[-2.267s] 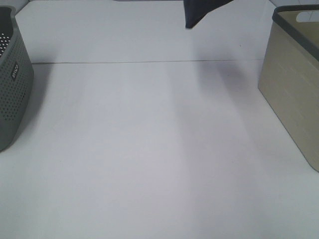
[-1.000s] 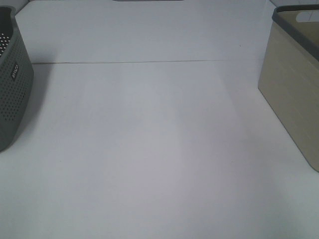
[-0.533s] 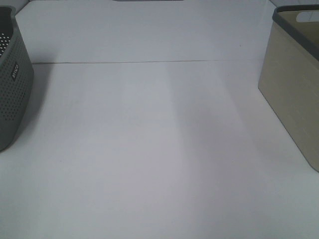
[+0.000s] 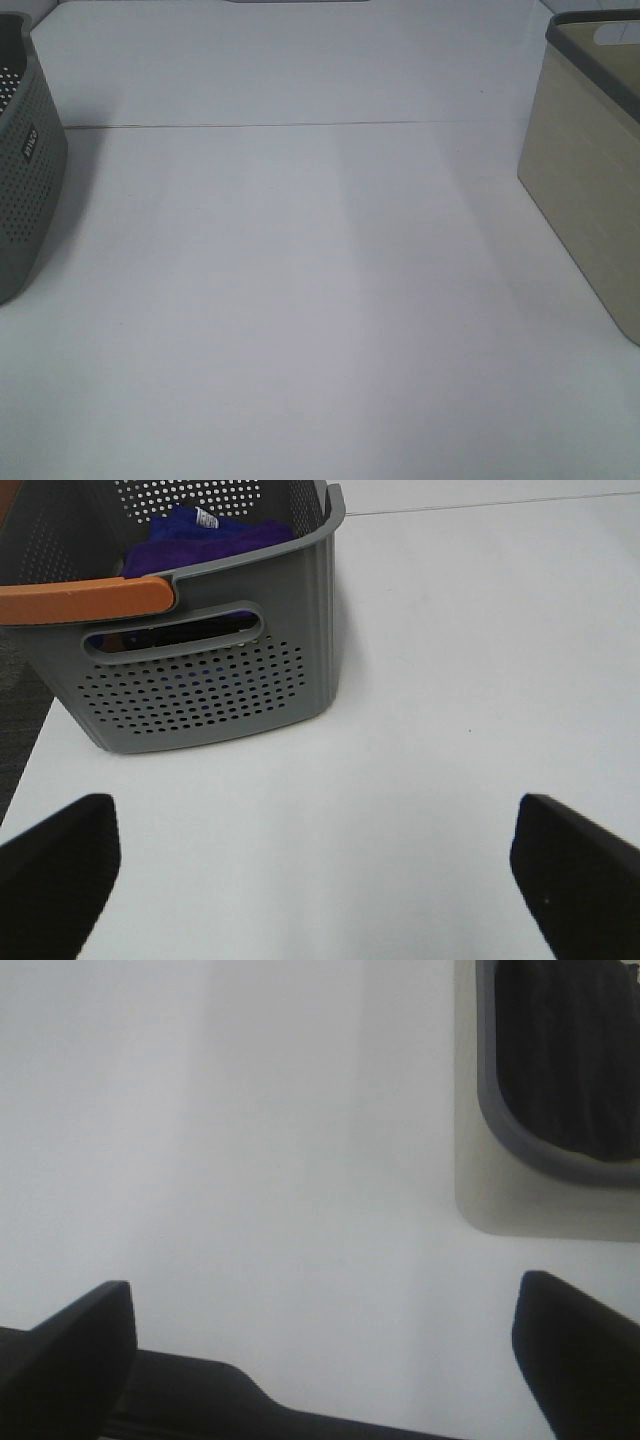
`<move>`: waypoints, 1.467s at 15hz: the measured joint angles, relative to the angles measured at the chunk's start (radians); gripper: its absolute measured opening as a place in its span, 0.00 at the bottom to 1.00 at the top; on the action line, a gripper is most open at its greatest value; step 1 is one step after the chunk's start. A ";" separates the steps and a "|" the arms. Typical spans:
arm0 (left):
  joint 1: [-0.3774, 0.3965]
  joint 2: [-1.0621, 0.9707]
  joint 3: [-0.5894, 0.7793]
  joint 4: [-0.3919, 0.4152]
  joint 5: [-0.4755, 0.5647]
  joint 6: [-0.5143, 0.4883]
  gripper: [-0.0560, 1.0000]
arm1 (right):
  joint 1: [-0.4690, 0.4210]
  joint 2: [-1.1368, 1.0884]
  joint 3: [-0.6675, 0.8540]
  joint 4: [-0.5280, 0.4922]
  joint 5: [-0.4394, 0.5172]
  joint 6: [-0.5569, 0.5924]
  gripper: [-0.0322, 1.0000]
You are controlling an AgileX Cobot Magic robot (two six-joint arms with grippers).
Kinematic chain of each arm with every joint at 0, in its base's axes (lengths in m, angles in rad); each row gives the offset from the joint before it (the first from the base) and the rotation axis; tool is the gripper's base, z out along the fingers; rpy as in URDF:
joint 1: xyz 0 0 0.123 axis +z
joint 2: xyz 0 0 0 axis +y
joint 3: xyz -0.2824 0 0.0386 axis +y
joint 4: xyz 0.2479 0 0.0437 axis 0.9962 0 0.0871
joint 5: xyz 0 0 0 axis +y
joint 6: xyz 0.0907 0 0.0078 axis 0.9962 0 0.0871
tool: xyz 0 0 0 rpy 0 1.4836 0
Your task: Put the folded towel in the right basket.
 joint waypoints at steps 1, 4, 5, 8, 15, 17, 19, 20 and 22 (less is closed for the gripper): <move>0.000 0.000 0.000 0.000 0.000 0.000 0.99 | 0.001 -0.151 0.088 -0.014 0.003 0.003 0.98; 0.000 0.000 0.000 0.000 0.000 0.000 0.99 | 0.001 -0.418 0.231 -0.036 0.021 0.003 0.98; 0.000 0.000 0.000 0.000 0.000 0.000 0.99 | 0.001 -0.497 0.277 -0.038 0.025 -0.006 0.98; 0.000 0.000 0.000 0.000 0.000 0.000 0.99 | 0.001 -0.669 0.362 -0.024 0.027 -0.054 0.98; 0.000 0.000 0.000 -0.001 0.000 0.000 0.99 | 0.000 -0.672 0.423 0.001 -0.012 -0.058 0.98; 0.000 0.000 0.000 -0.001 0.000 0.000 0.99 | -0.058 -0.672 0.423 0.008 -0.012 -0.058 0.98; 0.000 0.000 0.000 -0.001 0.000 0.000 0.99 | -0.139 -0.672 0.423 0.010 -0.013 -0.058 0.98; 0.000 0.000 0.000 -0.001 0.000 0.000 0.99 | -0.164 -0.672 0.423 0.011 -0.015 -0.058 0.98; 0.000 0.000 0.000 -0.001 0.000 0.000 0.99 | -0.170 -0.672 0.423 0.016 -0.020 -0.057 0.98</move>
